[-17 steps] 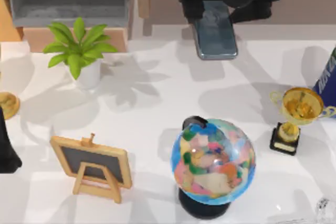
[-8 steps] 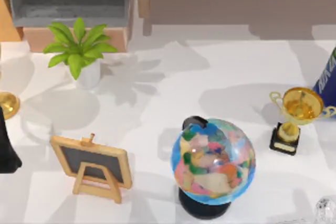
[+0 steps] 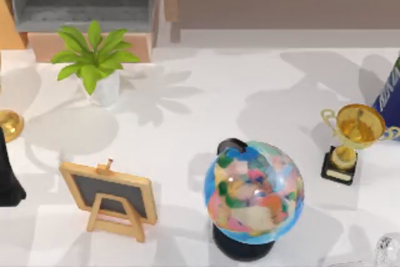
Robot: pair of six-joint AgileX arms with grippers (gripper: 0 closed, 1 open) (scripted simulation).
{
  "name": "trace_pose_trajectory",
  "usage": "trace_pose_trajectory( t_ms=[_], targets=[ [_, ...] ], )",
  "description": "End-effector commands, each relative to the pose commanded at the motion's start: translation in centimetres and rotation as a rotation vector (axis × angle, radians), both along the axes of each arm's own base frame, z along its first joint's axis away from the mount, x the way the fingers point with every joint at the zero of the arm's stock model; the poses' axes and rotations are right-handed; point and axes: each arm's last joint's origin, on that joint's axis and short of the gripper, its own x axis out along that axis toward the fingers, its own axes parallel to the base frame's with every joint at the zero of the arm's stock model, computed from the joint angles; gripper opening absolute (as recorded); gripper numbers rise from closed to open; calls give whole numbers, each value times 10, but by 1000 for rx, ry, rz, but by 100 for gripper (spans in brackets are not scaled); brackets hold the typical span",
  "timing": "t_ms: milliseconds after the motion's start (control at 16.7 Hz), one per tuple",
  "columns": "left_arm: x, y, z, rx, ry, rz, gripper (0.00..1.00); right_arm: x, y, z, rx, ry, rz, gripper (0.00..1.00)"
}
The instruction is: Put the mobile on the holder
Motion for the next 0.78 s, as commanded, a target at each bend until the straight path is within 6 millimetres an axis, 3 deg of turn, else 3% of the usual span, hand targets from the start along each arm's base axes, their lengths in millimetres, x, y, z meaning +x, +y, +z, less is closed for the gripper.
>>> trace_pose_trajectory(
  t_ms=[180, 360, 600, 780],
  targets=[
    [0, 0, 0, 0, 0, 0, 100, -40, -40, -23, -38, -18, -67, 0],
    [0, 0, 0, 0, 0, 0, 100, -77, -64, -46, -65, -24, -119, 0],
    [0, 0, 0, 0, 0, 0, 100, -112, -78, -69, -84, -25, -159, 0],
    [0, 0, 0, 0, 0, 0, 100, -122, -81, -76, -88, -25, -170, 0]
  ],
)
